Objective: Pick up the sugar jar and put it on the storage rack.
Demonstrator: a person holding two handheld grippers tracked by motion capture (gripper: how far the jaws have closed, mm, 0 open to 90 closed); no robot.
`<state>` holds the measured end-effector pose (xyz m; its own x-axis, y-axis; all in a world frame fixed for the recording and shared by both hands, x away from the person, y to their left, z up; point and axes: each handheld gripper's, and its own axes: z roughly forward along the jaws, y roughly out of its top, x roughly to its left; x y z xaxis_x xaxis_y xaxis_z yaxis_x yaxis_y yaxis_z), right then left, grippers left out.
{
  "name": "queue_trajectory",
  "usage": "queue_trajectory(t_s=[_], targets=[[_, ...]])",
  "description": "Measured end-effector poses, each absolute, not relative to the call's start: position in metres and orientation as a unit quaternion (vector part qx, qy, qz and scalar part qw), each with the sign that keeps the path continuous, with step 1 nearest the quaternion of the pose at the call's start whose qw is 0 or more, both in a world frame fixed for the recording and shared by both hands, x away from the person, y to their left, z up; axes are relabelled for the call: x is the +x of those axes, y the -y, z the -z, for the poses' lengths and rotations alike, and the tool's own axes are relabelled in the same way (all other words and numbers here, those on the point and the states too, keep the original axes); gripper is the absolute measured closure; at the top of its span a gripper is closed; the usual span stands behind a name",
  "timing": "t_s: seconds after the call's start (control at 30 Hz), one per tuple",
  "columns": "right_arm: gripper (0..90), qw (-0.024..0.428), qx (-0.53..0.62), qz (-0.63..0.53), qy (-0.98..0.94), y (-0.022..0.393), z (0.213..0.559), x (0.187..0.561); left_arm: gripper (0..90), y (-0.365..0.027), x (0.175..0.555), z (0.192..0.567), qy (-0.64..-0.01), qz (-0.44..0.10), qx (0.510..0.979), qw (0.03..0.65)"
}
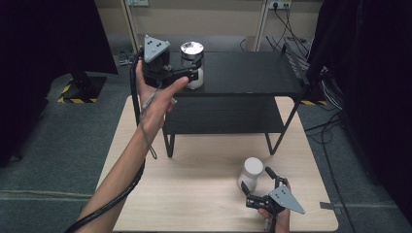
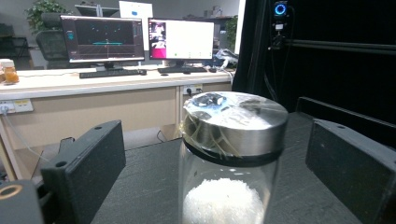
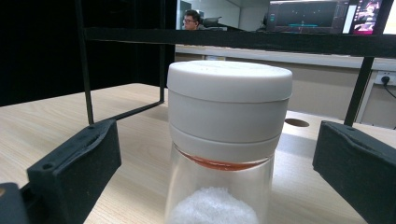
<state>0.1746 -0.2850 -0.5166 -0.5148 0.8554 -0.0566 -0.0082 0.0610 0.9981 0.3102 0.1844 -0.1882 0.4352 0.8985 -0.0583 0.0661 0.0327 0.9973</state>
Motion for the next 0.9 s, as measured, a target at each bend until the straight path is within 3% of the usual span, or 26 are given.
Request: queue_trajectory(t_s=[0.9], targets=[[0.9,0.362,0.335,-0.597,-0.633,0.285,0.517,0.174,0.0,-0.202,0.256,0.219,-0.312,-0.32,0.631,0.634]])
